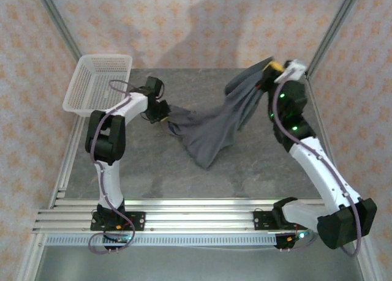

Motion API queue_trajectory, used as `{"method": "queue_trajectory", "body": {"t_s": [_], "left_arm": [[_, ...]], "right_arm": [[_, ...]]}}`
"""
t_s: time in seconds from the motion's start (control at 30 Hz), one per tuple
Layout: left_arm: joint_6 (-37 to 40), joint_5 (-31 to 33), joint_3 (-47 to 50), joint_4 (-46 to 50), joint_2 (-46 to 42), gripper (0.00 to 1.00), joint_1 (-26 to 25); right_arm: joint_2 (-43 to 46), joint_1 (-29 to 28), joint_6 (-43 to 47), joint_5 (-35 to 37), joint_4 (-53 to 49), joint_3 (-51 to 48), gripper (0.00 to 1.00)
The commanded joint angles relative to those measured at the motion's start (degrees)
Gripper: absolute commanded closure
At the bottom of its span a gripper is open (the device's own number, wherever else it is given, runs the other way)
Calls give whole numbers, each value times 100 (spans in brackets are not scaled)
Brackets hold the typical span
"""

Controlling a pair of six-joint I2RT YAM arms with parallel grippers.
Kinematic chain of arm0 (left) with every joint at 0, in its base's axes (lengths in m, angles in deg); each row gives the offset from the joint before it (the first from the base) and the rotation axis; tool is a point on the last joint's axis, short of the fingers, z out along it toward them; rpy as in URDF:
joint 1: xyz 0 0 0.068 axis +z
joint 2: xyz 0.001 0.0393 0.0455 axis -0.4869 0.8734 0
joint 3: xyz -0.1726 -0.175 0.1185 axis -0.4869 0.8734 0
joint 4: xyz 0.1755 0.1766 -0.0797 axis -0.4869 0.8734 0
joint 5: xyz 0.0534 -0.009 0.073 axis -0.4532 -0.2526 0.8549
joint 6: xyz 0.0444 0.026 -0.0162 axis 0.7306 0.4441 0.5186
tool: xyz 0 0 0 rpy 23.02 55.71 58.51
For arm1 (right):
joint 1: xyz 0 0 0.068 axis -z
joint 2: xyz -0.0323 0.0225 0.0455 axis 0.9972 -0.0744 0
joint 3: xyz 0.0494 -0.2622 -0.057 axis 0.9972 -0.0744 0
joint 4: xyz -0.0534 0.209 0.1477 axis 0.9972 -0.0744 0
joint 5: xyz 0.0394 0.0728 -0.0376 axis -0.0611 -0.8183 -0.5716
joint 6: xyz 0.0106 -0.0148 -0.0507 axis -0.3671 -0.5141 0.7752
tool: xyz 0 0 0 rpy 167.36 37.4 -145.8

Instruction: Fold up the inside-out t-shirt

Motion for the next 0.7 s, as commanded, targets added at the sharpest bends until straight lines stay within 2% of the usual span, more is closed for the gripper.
{"method": "queue_trajectory", "body": {"t_s": [0.0, 0.17, 0.3, 0.4, 0.47, 0.67], "left_arm": [[59, 161, -567, 503, -1068, 100, 489], [249, 261, -1469, 877, -2177, 100, 722], [245, 329, -1608, 770, -2802, 100, 723], [210, 62, -1627, 782, -2978, 100, 721], [192, -106, -1539, 569, -3139, 100, 712], [228, -18, -1501, -443, -3821, 100, 702]], "right_arm": [[16, 593, -904, 465, 47, 866, 100], [-89, 1113, -1180, -6, 339, 1681, 100], [-52, 1148, -1023, -221, 244, 1919, 100], [5, 1146, -976, -571, 110, 1869, 100], [36, 1147, -814, -959, 107, 1867, 100], [207, 1146, -352, -2003, 296, 2391, 100]]}}
